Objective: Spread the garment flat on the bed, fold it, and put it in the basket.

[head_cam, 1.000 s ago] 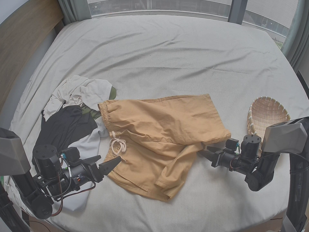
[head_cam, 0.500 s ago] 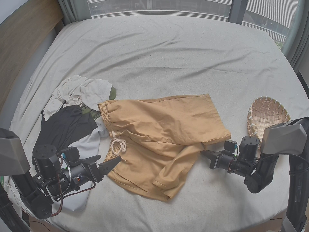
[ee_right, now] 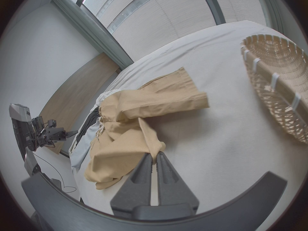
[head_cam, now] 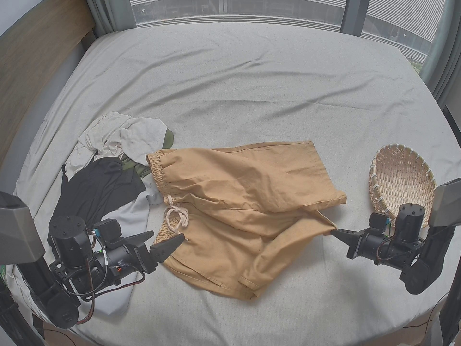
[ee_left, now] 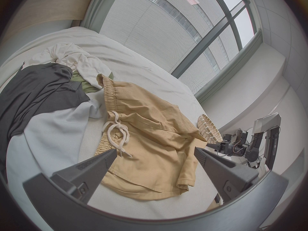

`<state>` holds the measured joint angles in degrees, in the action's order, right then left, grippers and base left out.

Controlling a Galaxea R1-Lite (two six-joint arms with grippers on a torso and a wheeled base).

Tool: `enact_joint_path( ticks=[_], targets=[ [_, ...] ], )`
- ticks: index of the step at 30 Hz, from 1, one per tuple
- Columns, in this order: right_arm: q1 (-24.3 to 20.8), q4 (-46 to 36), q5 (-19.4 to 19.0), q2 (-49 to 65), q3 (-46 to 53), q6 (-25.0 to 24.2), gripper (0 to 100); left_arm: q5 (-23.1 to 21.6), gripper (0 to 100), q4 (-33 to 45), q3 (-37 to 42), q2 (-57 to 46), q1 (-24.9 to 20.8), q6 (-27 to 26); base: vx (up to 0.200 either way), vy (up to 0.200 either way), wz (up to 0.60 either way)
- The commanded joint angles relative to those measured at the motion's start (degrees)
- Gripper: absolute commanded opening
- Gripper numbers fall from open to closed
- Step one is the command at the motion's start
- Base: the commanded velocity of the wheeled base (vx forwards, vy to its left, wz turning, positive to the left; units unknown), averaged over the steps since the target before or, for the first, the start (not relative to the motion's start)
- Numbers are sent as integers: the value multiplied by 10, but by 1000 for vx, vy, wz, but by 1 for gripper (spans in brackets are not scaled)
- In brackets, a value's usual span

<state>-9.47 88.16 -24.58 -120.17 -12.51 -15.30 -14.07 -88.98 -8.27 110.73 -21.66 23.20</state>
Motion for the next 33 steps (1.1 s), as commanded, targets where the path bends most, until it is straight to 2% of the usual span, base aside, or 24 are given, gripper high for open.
enact_joint_path(
  ticks=[1, 5, 15, 20, 24, 28, 30, 33],
  targets=[
    [27, 0, -19, 18, 22, 0, 0, 0, 100, -1, -1, 1, -2, 0, 0, 0, 0],
    [43, 0, -43, 18, 33, 0, 0, 0, 100, -1, -1, 2, -3, -1, 0, 0, 0],
    [58, -4, -43, -7, 13, -1, 0, 0, 100, -1, 0, 3, -3, -1, 0, 0, 0],
    [59, -4, -43, -51, -36, -24, 0, 0, 100, -1, 1, 1, -5, -1, 0, 0, 0],
    [51, -1, -43, -57, -47, -45, 0, 0, 100, -1, 3, 2, -4, -2, 0, 0, 0],
    [41, -1, -61, -56, -58, -54, 0, 0, 100, -1, 2, 4, -4, -2, 0, 0, 0],
    [24, 0, -84, -55, -64, -67, 0, 0, 100, -1, 3, 5, -5, -2, 0, 0, 0],
    [5, 0, -83, -56, -75, -76, 0, 0, 100, -1, 4, 5, -4, -2, 0, 0, 0]
  ],
)
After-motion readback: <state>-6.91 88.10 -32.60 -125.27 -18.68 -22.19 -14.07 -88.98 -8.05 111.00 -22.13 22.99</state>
